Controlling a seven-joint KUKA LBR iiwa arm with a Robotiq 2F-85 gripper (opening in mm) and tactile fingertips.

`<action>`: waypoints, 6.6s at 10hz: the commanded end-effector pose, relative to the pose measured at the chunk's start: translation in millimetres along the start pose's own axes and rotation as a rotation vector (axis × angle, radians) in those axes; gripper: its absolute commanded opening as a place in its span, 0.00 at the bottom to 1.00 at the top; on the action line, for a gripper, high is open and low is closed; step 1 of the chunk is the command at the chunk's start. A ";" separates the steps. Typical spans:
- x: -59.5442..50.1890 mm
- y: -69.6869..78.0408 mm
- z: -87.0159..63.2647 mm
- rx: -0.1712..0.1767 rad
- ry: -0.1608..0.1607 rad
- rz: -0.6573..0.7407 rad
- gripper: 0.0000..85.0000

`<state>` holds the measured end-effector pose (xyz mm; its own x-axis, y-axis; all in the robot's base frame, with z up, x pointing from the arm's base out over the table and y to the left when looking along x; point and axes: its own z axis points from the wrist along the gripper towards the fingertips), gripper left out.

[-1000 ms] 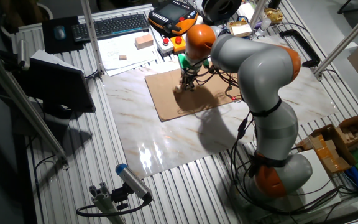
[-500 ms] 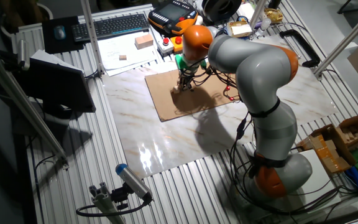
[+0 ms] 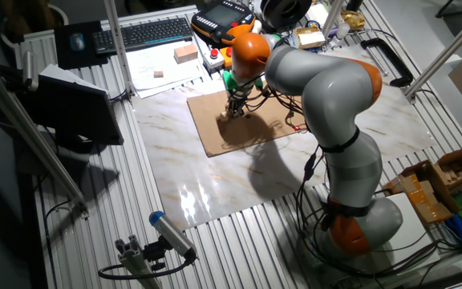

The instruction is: Use the gripper to push the small block from left to right

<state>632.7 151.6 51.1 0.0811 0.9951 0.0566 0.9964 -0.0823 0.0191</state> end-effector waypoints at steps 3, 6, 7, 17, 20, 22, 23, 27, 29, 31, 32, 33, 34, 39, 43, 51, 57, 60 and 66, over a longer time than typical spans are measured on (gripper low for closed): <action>8.8 -2.0 -1.5 0.001 -0.010 0.005 0.01; 13.9 -3.9 0.6 0.005 0.001 0.007 0.01; 15.7 -4.5 1.2 0.007 0.003 0.007 0.01; 35.0 -7.7 -9.9 0.021 0.005 0.010 0.01; 41.0 -9.2 -8.6 0.021 0.012 0.013 0.01; 46.3 -10.2 -8.1 0.022 0.014 0.018 0.01; 49.5 -11.5 -8.6 0.022 0.014 0.020 0.01; 58.5 -14.9 -7.6 0.023 0.007 0.021 0.01; 61.9 -15.6 -7.2 0.026 0.009 0.024 0.01; 63.5 -15.7 -4.6 0.027 0.018 0.021 0.01; 64.7 -15.8 -3.9 0.027 0.018 0.020 0.01; 65.3 -15.5 -3.7 0.027 0.016 0.018 0.01; 64.9 -14.8 -2.7 0.026 0.015 0.016 0.01; 62.4 -14.1 1.2 0.027 0.006 0.003 0.01; 56.2 -10.4 5.6 0.020 0.014 -0.008 0.01; 41.5 -1.8 -13.0 0.014 0.001 -0.042 1.00; -7.8 -3.2 -48.1 0.017 -0.067 -0.252 0.29; -41.5 -1.8 -69.4 0.051 -0.090 -0.530 0.01; -77.2 -21.0 -99.3 0.089 -0.022 -0.996 0.01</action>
<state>602.6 71.3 146.2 -0.4368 0.8988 0.0370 0.8986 0.4379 -0.0285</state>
